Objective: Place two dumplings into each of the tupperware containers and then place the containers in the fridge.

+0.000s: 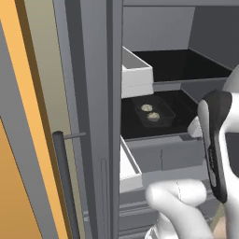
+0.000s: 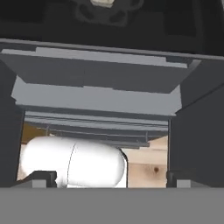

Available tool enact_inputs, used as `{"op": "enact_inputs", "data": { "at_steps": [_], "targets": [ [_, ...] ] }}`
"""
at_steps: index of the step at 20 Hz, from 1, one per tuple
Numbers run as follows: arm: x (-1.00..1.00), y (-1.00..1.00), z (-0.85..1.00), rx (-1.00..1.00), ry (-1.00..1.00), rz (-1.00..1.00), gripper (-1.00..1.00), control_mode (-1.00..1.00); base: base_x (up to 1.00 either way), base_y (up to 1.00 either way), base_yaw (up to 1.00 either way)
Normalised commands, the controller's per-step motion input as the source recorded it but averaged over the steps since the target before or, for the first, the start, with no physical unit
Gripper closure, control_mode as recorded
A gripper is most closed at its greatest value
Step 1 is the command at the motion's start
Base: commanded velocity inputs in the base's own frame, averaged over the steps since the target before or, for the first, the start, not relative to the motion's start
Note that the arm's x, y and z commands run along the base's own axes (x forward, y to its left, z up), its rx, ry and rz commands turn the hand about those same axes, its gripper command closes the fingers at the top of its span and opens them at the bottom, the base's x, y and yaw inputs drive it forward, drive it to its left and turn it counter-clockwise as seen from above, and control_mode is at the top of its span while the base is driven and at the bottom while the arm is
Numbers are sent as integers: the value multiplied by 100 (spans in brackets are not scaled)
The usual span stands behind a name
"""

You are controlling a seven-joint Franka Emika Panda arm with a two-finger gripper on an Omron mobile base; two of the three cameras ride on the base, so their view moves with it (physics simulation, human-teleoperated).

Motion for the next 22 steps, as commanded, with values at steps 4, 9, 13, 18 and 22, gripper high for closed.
{"op": "enact_inputs", "data": {
  "at_steps": [4,9,13,18,22],
  "targets": [
    [-40,21,-2,0,0,-19,-100,-100,0,0,0],
    [-37,4,-11,6,-8,-12,-100,-100,0,0,0],
    [-2,10,-4,0,-1,-9,-100,-100,0,0,0],
    [1,3,0,0,0,15,-100,-100,0,0,0],
    [0,23,0,0,0,10,-100,-100,0,0,0]
  ]
}}
